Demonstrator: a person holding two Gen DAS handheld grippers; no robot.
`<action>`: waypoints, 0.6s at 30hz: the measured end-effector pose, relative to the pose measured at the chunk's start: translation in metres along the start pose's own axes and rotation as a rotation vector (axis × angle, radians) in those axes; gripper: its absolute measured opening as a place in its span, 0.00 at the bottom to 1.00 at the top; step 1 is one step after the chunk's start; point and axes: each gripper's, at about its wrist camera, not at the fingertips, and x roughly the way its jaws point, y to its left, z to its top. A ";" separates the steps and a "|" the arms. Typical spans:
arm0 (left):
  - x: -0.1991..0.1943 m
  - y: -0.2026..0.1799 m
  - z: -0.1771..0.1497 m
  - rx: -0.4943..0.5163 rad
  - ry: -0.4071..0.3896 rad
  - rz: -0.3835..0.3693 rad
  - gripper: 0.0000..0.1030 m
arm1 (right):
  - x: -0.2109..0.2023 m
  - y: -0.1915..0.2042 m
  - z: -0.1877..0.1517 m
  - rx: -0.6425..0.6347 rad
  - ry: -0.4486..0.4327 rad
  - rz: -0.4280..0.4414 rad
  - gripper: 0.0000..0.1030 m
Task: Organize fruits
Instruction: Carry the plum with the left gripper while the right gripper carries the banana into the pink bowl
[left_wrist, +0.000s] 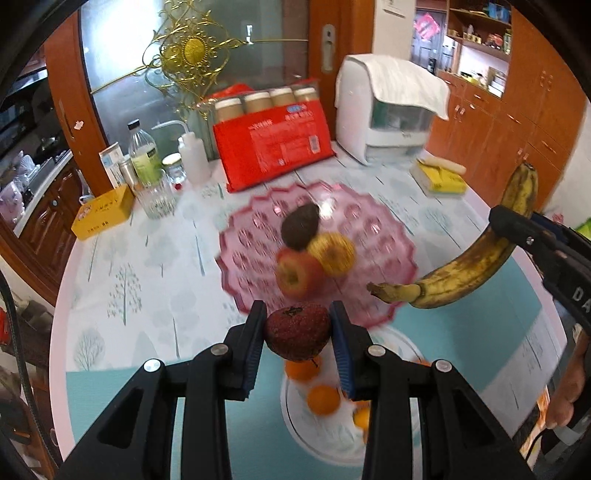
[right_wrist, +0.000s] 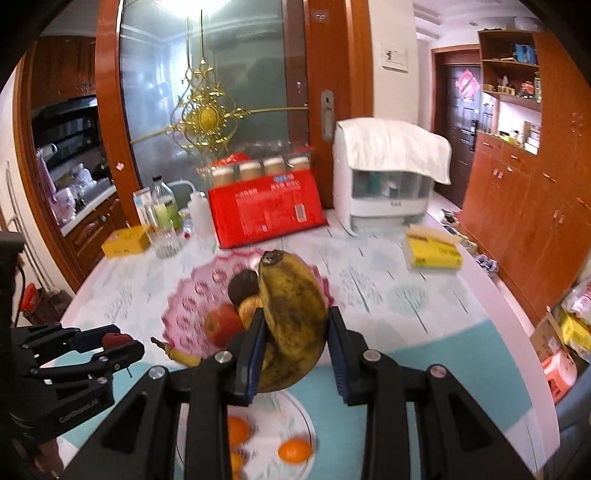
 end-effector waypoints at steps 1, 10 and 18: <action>0.005 0.003 0.008 -0.011 0.000 0.003 0.32 | 0.006 -0.001 0.006 0.000 0.002 0.013 0.31; 0.065 0.011 0.038 -0.031 0.043 0.056 0.32 | 0.082 0.008 0.036 -0.062 0.138 0.163 0.31; 0.128 0.038 0.032 -0.091 0.166 0.092 0.32 | 0.170 0.015 0.022 -0.072 0.384 0.225 0.31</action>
